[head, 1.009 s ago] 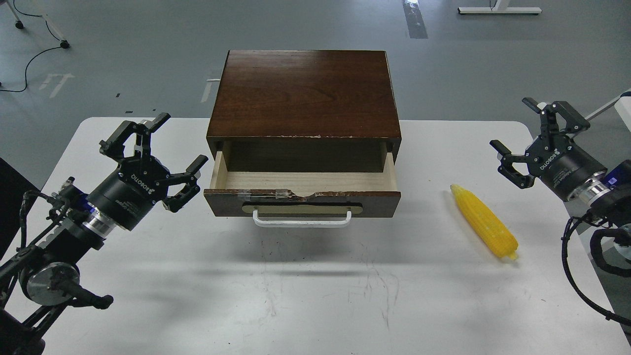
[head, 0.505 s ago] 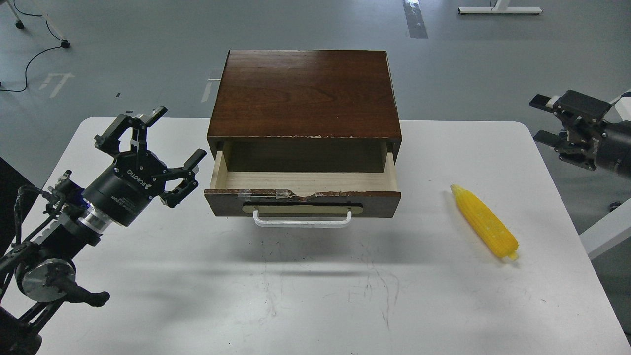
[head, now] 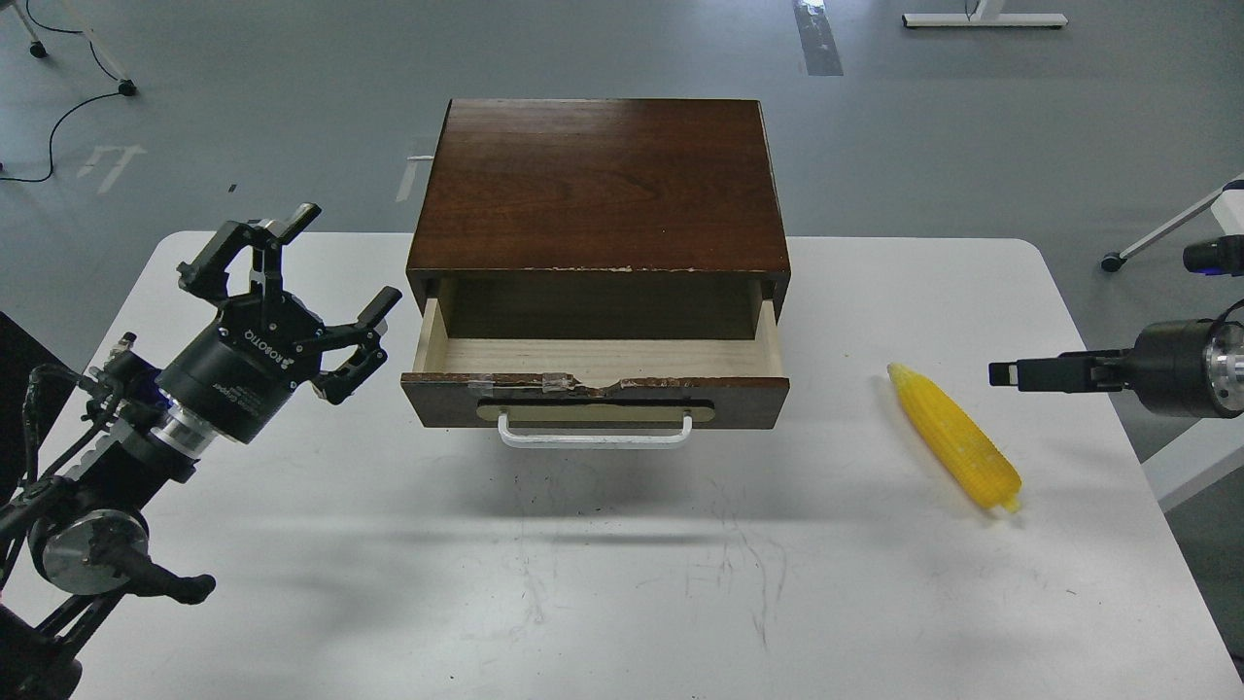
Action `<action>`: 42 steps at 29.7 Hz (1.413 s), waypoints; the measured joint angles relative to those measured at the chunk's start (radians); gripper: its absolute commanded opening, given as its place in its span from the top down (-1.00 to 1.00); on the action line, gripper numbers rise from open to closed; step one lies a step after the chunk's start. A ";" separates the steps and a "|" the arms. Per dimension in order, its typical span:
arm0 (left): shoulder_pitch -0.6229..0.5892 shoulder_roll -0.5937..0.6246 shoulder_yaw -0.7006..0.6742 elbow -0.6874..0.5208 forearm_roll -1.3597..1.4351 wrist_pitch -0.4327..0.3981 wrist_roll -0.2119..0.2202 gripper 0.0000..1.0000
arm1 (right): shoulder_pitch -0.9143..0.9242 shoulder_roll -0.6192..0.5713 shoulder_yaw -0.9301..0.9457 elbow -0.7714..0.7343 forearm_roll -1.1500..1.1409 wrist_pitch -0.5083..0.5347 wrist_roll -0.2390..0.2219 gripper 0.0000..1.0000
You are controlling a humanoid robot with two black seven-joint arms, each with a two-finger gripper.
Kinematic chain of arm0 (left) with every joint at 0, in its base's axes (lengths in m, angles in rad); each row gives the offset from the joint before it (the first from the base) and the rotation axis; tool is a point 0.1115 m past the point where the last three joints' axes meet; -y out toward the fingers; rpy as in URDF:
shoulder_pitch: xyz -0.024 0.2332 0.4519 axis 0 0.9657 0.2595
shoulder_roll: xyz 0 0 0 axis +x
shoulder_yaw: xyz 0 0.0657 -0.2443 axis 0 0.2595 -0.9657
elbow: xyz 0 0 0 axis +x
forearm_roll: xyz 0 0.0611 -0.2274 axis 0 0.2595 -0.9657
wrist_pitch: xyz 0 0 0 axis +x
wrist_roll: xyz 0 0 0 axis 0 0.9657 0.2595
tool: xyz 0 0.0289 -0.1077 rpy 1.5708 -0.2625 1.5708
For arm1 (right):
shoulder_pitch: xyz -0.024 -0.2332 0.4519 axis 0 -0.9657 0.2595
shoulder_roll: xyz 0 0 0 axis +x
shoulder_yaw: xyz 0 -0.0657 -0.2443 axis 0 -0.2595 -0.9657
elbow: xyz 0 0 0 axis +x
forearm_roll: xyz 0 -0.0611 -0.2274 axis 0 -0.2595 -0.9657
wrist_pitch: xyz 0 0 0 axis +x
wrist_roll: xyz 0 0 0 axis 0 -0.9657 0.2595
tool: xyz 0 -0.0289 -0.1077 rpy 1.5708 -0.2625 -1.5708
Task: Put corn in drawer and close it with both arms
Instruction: 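Close the right gripper on the yellow corn cob, then lift the corn cob with the right gripper and carry it over the drawer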
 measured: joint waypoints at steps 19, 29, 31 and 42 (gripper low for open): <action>0.000 0.006 0.000 0.000 -0.001 0.000 0.000 -1.00 | 0.001 0.175 -0.106 -0.124 -0.006 0.000 0.000 -0.81; 0.000 0.008 0.000 0.000 -0.001 0.000 0.000 -1.00 | 0.002 0.186 -0.131 -0.127 -0.006 0.000 0.000 0.81; 0.000 0.008 0.000 0.000 -0.001 0.000 0.000 -1.00 | 0.004 0.185 -0.135 -0.126 -0.006 0.000 0.000 0.81; -0.002 0.019 -0.001 -0.002 0.000 0.000 0.000 -1.00 | 0.279 0.126 -0.129 -0.005 0.070 0.000 0.000 0.80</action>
